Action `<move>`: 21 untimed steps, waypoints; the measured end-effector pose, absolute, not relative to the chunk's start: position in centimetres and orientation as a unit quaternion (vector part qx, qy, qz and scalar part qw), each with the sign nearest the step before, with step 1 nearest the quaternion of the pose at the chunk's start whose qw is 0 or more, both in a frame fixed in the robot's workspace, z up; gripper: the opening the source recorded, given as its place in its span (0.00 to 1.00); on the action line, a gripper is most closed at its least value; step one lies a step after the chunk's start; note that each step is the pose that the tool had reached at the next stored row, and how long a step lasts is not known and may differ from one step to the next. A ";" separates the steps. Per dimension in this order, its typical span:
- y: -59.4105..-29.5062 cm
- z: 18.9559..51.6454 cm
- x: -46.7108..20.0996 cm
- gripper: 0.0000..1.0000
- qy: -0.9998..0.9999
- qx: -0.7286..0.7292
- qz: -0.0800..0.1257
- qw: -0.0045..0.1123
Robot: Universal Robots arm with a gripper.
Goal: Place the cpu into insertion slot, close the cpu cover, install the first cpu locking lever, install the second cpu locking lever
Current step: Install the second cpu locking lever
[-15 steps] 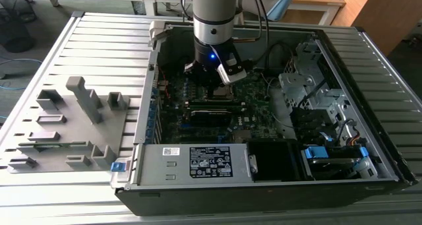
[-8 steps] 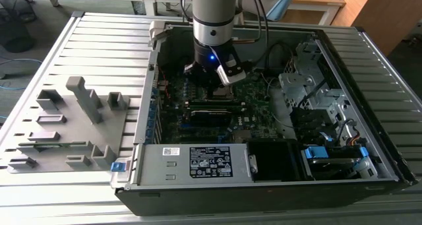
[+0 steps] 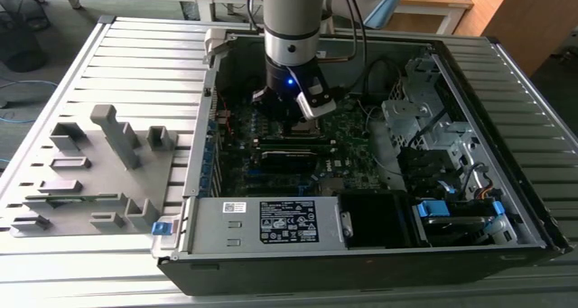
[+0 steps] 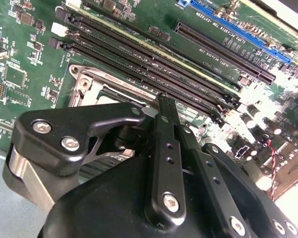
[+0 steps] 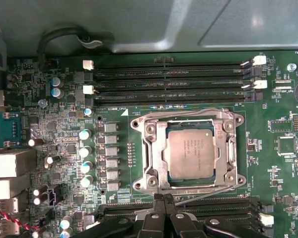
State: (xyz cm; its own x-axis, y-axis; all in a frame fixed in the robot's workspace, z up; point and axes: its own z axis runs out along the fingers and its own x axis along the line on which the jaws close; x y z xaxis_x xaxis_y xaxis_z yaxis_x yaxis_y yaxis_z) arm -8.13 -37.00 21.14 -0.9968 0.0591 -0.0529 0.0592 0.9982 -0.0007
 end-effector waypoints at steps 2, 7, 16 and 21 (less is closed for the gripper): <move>-37.0 21.1 -8.2 0.10 0.999 0.030 -0.001 0.027; -37.0 20.9 -8.4 0.10 0.999 0.030 0.000 0.026; -37.0 20.6 -8.6 0.10 0.999 0.030 0.008 0.026; -37.0 20.4 -8.8 0.10 0.999 0.030 0.009 0.026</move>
